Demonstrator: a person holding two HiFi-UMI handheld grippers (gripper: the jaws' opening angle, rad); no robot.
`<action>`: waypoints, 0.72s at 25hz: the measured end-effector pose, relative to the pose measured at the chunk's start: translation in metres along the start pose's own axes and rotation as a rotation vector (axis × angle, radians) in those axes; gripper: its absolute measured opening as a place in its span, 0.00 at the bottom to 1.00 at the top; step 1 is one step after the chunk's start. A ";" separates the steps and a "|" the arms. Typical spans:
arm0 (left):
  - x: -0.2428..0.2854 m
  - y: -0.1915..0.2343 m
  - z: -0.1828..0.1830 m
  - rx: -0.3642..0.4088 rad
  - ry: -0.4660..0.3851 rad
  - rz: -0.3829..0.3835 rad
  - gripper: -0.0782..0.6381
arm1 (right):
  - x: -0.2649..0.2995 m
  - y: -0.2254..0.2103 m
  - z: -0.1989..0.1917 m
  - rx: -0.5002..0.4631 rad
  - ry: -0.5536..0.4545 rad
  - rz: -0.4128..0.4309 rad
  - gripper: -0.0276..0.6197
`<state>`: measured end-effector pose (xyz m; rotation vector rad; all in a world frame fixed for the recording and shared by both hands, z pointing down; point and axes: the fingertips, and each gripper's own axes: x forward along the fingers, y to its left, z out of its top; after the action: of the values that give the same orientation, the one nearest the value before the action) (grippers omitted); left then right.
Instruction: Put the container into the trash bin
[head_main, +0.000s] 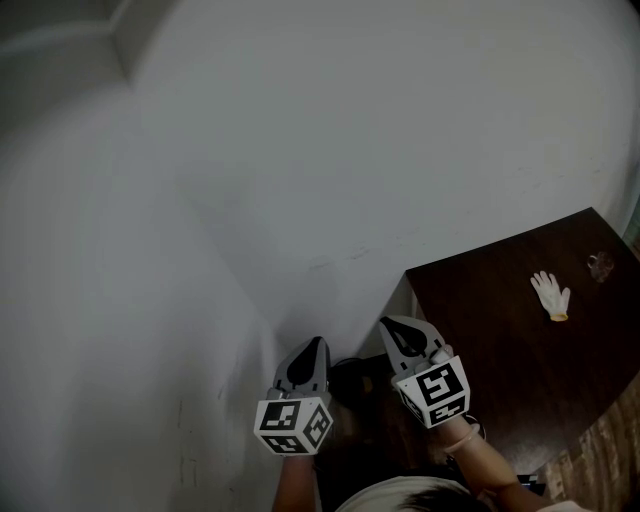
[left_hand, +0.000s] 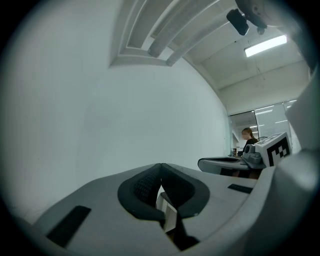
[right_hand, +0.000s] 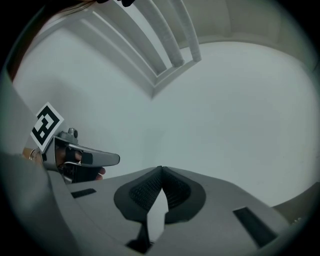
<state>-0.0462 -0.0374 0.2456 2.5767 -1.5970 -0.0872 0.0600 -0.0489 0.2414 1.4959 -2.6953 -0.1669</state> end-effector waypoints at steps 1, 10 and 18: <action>0.001 -0.001 0.001 0.000 -0.002 -0.002 0.14 | 0.000 -0.002 0.001 -0.002 -0.004 -0.004 0.05; 0.006 -0.004 0.000 -0.003 -0.003 -0.013 0.14 | 0.001 -0.004 0.002 0.001 -0.003 0.000 0.05; 0.004 -0.007 0.000 -0.002 -0.003 -0.025 0.14 | -0.002 -0.003 0.005 0.003 -0.015 -0.006 0.05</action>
<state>-0.0386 -0.0375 0.2448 2.5964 -1.5650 -0.0954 0.0629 -0.0485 0.2359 1.5099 -2.7041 -0.1752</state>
